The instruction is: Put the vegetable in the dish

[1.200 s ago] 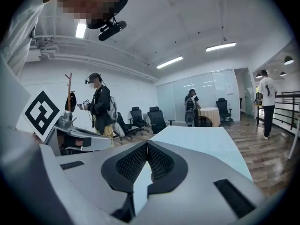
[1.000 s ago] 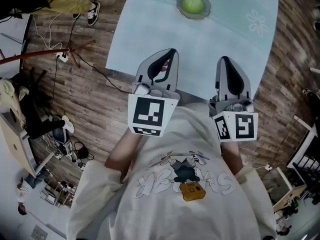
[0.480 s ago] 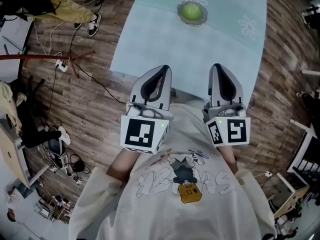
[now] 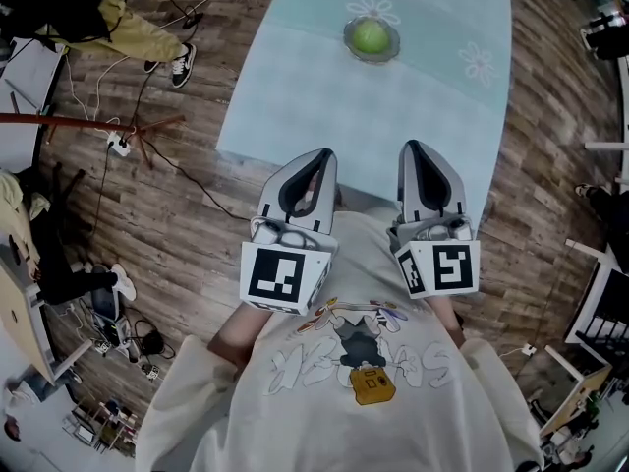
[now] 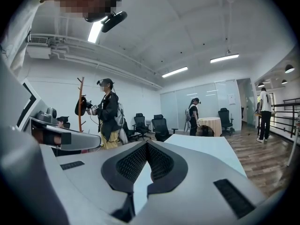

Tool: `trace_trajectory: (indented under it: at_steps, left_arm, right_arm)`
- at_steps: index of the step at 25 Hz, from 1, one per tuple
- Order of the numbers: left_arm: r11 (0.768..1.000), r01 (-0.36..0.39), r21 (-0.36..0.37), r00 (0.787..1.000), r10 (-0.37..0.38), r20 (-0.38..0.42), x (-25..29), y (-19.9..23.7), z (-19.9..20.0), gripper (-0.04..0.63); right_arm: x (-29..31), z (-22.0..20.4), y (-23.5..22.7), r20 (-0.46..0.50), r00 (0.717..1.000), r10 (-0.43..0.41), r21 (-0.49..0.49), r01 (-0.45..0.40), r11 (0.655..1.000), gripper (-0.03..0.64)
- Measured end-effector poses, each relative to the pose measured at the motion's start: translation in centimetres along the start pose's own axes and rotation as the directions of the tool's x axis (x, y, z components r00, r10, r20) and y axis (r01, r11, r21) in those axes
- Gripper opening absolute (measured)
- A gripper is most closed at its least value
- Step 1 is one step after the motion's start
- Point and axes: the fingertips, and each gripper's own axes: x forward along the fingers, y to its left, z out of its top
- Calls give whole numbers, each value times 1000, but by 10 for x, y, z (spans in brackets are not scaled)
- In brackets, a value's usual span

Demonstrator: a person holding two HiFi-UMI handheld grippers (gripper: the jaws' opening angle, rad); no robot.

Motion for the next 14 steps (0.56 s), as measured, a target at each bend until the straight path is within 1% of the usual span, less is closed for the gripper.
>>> trace_trajectory:
  at_steps: [2,6,9,11,14]
  left_arm:
    - [1000,3,-17,1000,-4,-9,1,0,4,6]
    - [1000,15,12,1000,-15,5,0,3,5,8]
    - [1000,-1,5,1000,1,-1,-2,5,4,8]
    - [1000,4,-1,1000,-4,-10,-6,4,4,6]
    - [1000,15,20,1000,-15,-3,-11,5,3,8]
  right_arm:
    - [2,0,2,0,1000,-8,0,8,1000,23]
    - [3,-1,5,1,1000,-11,6,11,1000,23]
    - [-1,0,5,0,1000,-15,5,15,1000,23]
    - [-4,0,7,-3,1000,-17,7,17,1000,23]
    - [-7,2,11,-4,1000,-20,14,20,1000,23]
